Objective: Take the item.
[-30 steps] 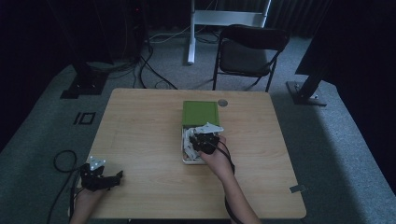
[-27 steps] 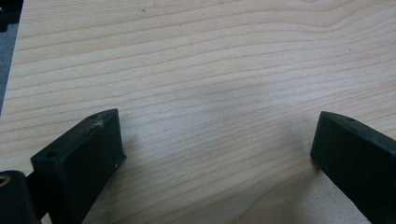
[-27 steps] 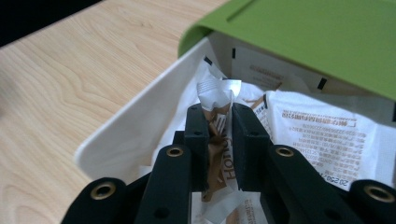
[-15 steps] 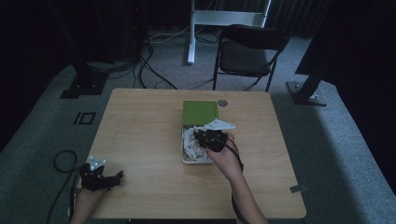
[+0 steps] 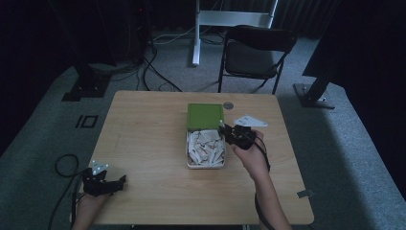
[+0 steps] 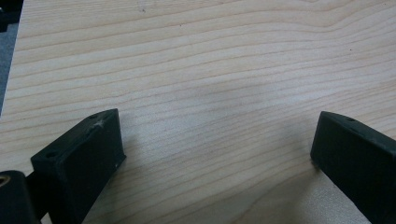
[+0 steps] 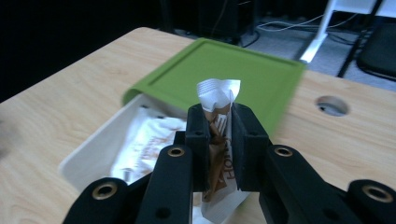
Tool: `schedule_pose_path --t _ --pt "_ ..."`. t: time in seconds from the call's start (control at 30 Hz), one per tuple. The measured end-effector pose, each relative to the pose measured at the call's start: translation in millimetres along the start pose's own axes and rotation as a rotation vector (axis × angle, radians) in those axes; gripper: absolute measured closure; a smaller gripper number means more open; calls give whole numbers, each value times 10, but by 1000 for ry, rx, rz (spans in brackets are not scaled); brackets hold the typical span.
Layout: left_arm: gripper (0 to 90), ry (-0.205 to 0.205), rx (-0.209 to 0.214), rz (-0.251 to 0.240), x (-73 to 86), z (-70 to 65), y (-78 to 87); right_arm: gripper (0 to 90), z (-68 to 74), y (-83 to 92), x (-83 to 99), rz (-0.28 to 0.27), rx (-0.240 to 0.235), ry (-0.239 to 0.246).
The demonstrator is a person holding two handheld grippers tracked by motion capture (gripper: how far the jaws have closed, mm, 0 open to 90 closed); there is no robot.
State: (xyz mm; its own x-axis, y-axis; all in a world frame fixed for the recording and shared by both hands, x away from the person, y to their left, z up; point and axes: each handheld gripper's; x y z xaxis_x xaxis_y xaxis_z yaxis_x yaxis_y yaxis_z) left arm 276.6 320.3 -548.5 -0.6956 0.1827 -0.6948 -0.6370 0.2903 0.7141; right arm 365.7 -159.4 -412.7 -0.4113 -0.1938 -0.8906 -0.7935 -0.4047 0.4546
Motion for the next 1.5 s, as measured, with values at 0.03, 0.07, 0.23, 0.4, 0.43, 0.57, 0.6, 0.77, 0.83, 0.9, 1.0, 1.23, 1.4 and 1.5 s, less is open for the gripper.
schedule_pose_path --t 0.03,0.07,0.23,0.4,0.43,0.57,0.6,0.77,0.83,0.9,1.0,1.23,1.4,1.5 --pt "32 0 0 0 0 0 0 788 -50 10 6 2 12 -1" --pt "32 0 0 -1 0 0 -1 787 -115 20 19 2 28 -6" --pt "32 1 0 -1 0 -1 -1 787 -343 29 108 -5 67 -49" --pt "32 3 0 -1 1 -2 -1 787 -559 -39 264 0 118 -66" --pt "32 3 0 -1 0 -2 -1 786 -595 -60 300 5 119 -69" --pt "32 3 0 -2 1 -2 -1 785 -720 -147 450 25 137 -89" --pt "32 3 1 -2 1 -2 -1 786 -748 -167 488 27 145 -99" --pt "32 3 1 -2 1 -2 -1 784 -893 -282 676 51 190 -116" --pt "32 3 1 -2 1 -2 -1 782 -915 -298 698 58 199 -117" --pt "32 3 1 -2 1 -2 -1 781 -957 -330 741 65 206 -132" --pt "32 3 0 -2 1 -2 -1 781 -1015 -380 798 73 220 -148" --pt "32 3 0 -1 1 -2 -1 781 -1110 -546 914 88 245 -175" --pt "32 3 0 -1 0 -2 -1 780 -1140 -673 955 95 261 -171" --pt "32 3 0 -1 0 -2 -1 774 -1157 -745 954 95 269 -174"
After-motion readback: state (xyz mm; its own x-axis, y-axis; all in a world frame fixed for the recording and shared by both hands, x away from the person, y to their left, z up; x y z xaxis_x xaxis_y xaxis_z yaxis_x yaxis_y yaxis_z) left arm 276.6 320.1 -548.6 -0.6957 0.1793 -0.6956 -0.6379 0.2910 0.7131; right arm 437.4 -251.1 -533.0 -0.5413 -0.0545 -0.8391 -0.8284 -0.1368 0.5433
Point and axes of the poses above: each handheld gripper's, and its own axes: y roughly backward along the jaws, x roughly out of its underside, z roughly to its left, and after that the axes turned 8 degrees about x, right-handed
